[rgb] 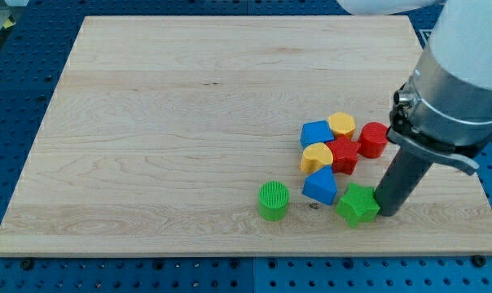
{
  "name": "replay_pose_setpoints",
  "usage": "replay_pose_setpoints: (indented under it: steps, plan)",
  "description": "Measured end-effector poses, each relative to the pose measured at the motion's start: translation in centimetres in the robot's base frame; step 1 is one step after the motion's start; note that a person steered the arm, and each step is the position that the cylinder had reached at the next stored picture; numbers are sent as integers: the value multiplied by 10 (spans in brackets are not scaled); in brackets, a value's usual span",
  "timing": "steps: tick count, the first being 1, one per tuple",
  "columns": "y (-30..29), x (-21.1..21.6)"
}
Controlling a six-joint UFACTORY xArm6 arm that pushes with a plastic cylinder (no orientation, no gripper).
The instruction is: Move the green star closer to the green circle
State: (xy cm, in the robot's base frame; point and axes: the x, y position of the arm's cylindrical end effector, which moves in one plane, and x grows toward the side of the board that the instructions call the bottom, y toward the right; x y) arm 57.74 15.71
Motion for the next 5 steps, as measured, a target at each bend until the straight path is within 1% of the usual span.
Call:
replay_pose_setpoints:
  steps: [2,5]
  plan:
    - [-34,1]
    - [-58,-1]
